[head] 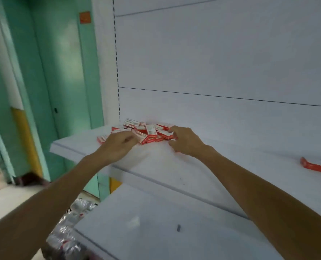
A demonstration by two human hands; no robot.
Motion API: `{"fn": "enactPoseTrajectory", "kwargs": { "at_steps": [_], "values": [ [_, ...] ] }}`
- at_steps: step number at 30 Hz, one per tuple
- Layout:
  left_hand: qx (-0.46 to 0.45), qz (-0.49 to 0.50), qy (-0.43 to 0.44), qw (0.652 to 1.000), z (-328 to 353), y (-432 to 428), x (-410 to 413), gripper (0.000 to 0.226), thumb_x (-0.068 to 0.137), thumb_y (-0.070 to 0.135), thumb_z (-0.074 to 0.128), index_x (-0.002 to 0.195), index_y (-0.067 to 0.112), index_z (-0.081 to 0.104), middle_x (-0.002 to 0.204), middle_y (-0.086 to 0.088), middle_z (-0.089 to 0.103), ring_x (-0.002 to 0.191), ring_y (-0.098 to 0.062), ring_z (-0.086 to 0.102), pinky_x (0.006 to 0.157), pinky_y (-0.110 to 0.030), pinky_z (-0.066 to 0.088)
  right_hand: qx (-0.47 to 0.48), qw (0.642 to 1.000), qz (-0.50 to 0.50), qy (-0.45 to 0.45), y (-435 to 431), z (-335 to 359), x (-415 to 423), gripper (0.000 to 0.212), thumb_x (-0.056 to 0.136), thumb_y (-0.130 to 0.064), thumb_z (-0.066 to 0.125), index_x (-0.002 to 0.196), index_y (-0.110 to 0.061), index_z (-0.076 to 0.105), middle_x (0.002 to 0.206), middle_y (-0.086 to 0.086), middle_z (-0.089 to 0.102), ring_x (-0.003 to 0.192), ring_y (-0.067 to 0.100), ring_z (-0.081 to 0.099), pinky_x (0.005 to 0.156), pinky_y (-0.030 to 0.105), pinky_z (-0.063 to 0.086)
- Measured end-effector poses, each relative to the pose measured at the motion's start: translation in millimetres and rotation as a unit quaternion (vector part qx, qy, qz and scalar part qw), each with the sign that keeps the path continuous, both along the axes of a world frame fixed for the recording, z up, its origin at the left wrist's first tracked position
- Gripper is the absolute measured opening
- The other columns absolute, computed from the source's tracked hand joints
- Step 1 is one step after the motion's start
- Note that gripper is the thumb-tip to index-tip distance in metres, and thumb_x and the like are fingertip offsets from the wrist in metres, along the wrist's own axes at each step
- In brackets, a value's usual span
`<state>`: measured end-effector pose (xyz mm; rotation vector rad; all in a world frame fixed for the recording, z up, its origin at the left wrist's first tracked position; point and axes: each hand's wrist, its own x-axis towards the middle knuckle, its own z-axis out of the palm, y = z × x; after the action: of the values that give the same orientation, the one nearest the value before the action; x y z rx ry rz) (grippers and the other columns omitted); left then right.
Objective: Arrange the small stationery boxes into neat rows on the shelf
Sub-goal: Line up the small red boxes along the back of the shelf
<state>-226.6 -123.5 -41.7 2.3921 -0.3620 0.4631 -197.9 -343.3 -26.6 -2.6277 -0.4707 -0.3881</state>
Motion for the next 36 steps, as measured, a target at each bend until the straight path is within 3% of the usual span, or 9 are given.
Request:
{"fn": "enactPoseTrajectory", "kwargs": {
  "at_steps": [3,8,14,19,23,27,30,33,36],
  "values": [
    [0.012,0.005,0.014,1.000,-5.1,43.8,-9.2,0.025,0.091,0.036,0.048,0.103,0.021,0.064,0.100,0.009,0.058,0.092,-0.009,0.051,0.078,-0.021,0.032,-0.019,1.000,0.013,-0.002,47.4,-10.4,3.2,0.041,0.085,-0.021,0.055,0.125,-0.013,0.050,0.119,0.008,0.059,0.108,0.026,0.055,0.087,0.035,0.044],
    [0.038,0.004,0.034,0.999,-12.8,83.5,-8.9,0.023,0.091,0.032,0.050,0.103,0.016,0.062,0.101,0.005,0.058,0.094,-0.013,0.052,0.081,-0.024,0.034,-0.039,0.999,0.006,0.005,81.3,-20.9,13.6,0.045,0.086,-0.023,0.054,0.129,-0.014,0.046,0.126,0.007,0.056,0.111,0.024,0.053,0.089,0.038,0.046],
    [0.018,0.002,0.008,1.000,-24.0,98.0,20.2,0.020,0.088,0.026,0.056,0.105,0.016,0.062,0.101,0.006,0.058,0.093,-0.010,0.053,0.080,-0.022,0.035,-0.051,0.998,-0.038,-0.005,84.6,-15.2,37.5,0.036,0.086,-0.024,0.055,0.120,-0.013,0.051,0.117,0.008,0.060,0.101,0.025,0.056,0.077,0.034,0.044],
    [0.024,0.004,0.026,0.999,-27.6,89.8,58.1,0.031,0.087,0.024,0.058,0.117,0.016,0.054,0.114,-0.001,0.060,0.097,-0.013,0.054,0.083,-0.024,0.039,-0.045,0.997,-0.069,0.010,73.8,-11.5,67.2,0.039,0.086,-0.022,0.055,0.122,-0.010,0.047,0.123,0.012,0.056,0.106,0.027,0.054,0.082,0.036,0.047],
    [0.084,0.017,-0.022,0.996,-13.5,89.6,98.3,0.034,0.085,0.024,0.061,0.116,0.013,0.056,0.114,-0.006,0.061,0.094,-0.015,0.052,0.078,-0.026,0.038,-0.038,0.994,-0.092,0.038,68.8,-15.7,95.1,0.043,0.087,-0.028,0.054,0.125,-0.011,0.044,0.125,0.012,0.055,0.108,0.027,0.054,0.083,0.035,0.046],
    [0.102,0.028,-0.058,0.993,-11.2,85.2,130.2,0.046,0.079,0.039,0.065,0.118,0.018,0.056,0.121,-0.006,0.057,0.111,-0.023,0.048,0.092,-0.036,0.039,-0.060,0.994,-0.096,0.003,66.8,-26.7,119.7,0.041,0.089,-0.039,0.050,0.120,-0.013,0.049,0.117,0.008,0.058,0.104,0.024,0.053,0.076,0.031,0.039],
    [0.106,0.014,-0.028,0.994,-14.9,80.2,145.8,0.053,0.077,0.047,0.064,0.122,0.022,0.053,0.127,-0.005,0.052,0.116,-0.021,0.045,0.093,-0.034,0.038,-0.079,0.992,-0.091,-0.026,70.2,-32.3,130.8,0.031,0.092,-0.035,0.045,0.109,-0.011,0.055,0.108,0.009,0.057,0.093,0.023,0.053,0.073,0.031,0.039],
    [0.132,-0.010,0.034,0.991,-18.5,82.9,157.0,0.055,0.079,0.045,0.063,0.126,0.019,0.050,0.125,-0.007,0.054,0.105,-0.019,0.051,0.082,-0.027,0.040,-0.086,0.992,-0.090,-0.026,75.5,-28.7,138.8,0.028,0.092,-0.030,0.043,0.101,-0.008,0.059,0.103,0.011,0.060,0.088,0.022,0.054,0.073,0.035,0.045],
    [0.125,-0.041,0.072,0.989,-19.5,89.9,164.8,0.053,0.079,0.044,0.064,0.124,0.022,0.049,0.125,-0.004,0.055,0.101,-0.016,0.053,0.079,-0.024,0.039,-0.075,0.991,-0.109,-0.005,80.7,-25.8,145.8,0.036,0.089,-0.043,0.048,0.103,-0.011,0.058,0.103,0.006,0.062,0.090,0.022,0.056,0.075,0.035,0.046]
  ]
}}
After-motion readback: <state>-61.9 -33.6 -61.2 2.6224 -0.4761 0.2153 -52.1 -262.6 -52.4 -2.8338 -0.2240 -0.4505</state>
